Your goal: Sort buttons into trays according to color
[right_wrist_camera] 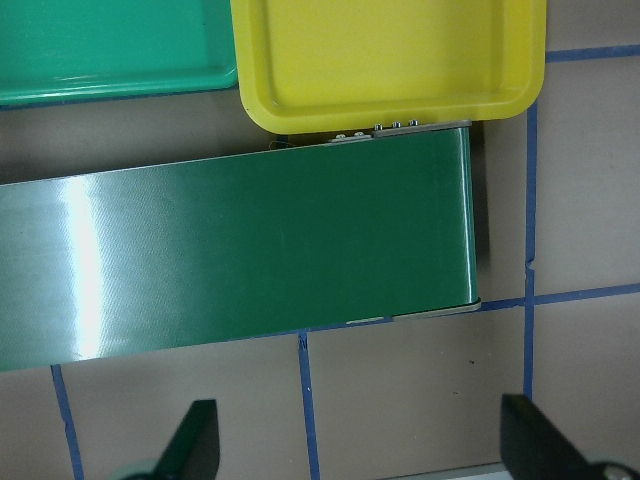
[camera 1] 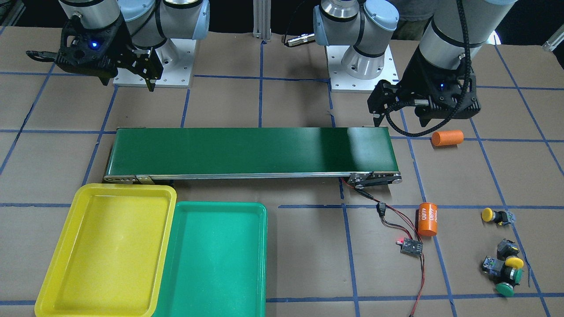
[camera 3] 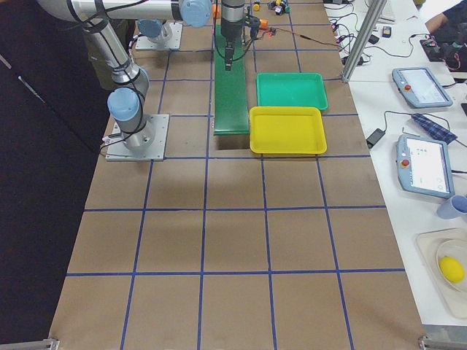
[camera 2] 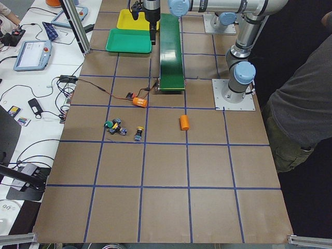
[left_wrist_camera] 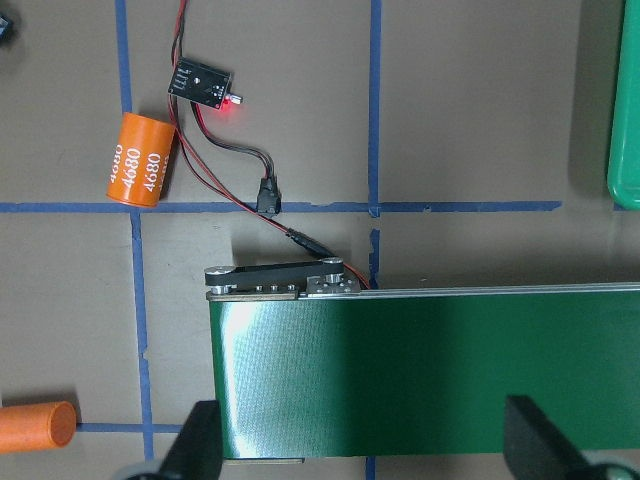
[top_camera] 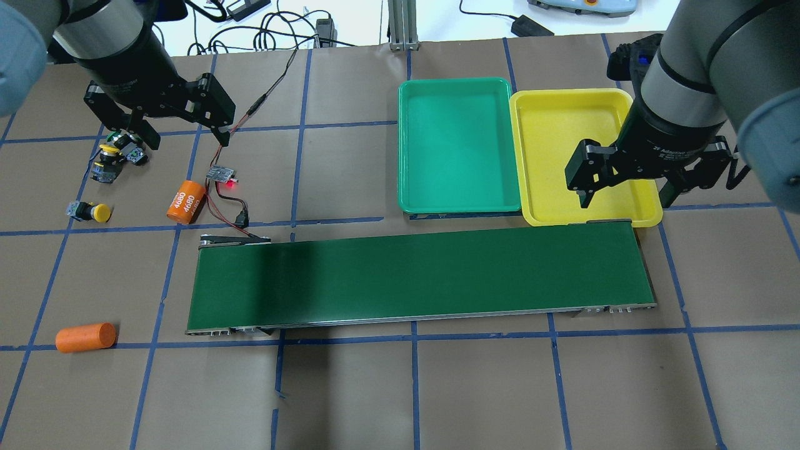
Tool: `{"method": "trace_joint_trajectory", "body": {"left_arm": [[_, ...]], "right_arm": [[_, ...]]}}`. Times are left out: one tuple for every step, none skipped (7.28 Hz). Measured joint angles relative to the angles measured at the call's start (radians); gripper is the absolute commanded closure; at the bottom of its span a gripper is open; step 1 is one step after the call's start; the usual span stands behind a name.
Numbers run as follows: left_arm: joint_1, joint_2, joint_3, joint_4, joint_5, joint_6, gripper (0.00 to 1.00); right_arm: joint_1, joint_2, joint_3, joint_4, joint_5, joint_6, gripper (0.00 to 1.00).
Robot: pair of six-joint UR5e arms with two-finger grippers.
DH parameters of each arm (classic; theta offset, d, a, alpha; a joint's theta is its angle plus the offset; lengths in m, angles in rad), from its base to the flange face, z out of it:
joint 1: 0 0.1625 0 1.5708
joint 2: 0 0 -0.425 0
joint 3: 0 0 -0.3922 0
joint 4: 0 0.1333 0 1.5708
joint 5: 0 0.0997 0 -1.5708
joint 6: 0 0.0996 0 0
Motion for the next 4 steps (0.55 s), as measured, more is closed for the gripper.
{"method": "trace_joint_trajectory", "body": {"left_arm": [[0.002, 0.0, 0.002, -0.004, 0.001, 0.003, 0.0], [0.006, 0.003, -0.007, -0.005, 0.001, 0.023, 0.0], [0.011, 0.012, -0.024, -0.002, 0.003, 0.056, 0.0], [0.02, 0.018, -0.036, 0.003, 0.003, 0.075, 0.0]], "right_arm": [[0.0, 0.0, 0.0, 0.0, 0.001, -0.001, 0.0], [0.001, -0.002, 0.0, 0.001, 0.004, -0.003, 0.0], [0.002, -0.005, 0.0, 0.005, 0.007, -0.008, 0.0], [0.003, -0.012, 0.0, 0.011, 0.009, -0.014, 0.0]]}}
